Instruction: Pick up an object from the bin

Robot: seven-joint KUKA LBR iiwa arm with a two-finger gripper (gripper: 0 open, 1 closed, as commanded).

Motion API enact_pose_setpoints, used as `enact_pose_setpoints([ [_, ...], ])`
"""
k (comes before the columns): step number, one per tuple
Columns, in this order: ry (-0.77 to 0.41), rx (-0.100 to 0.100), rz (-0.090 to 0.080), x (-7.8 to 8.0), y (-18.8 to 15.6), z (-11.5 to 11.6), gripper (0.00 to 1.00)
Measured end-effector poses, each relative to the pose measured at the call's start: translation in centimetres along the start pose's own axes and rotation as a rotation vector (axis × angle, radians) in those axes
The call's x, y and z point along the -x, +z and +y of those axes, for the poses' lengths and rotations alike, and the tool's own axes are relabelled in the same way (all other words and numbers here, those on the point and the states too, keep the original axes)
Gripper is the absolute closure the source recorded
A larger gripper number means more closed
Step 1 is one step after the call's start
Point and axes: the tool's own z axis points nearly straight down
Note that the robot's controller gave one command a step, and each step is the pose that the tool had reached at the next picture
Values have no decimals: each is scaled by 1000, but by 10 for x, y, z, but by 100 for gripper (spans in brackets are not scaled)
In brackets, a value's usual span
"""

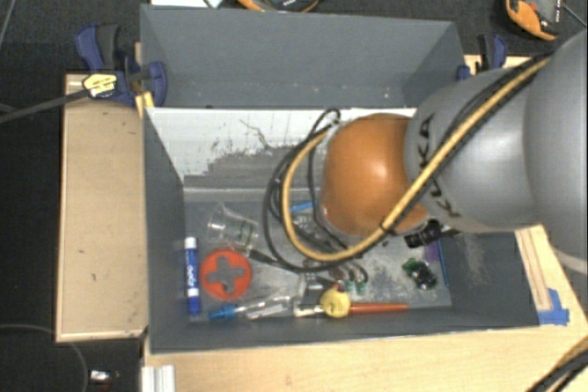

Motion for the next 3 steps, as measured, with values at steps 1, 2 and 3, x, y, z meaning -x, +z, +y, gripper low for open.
enact_pose_setpoints([
  [1,209,1,-2,61,67,-13,0],
  [2,57,2,-6,62,24,-5,0],
  [3,508,1,-2,15,37,-8,0],
])
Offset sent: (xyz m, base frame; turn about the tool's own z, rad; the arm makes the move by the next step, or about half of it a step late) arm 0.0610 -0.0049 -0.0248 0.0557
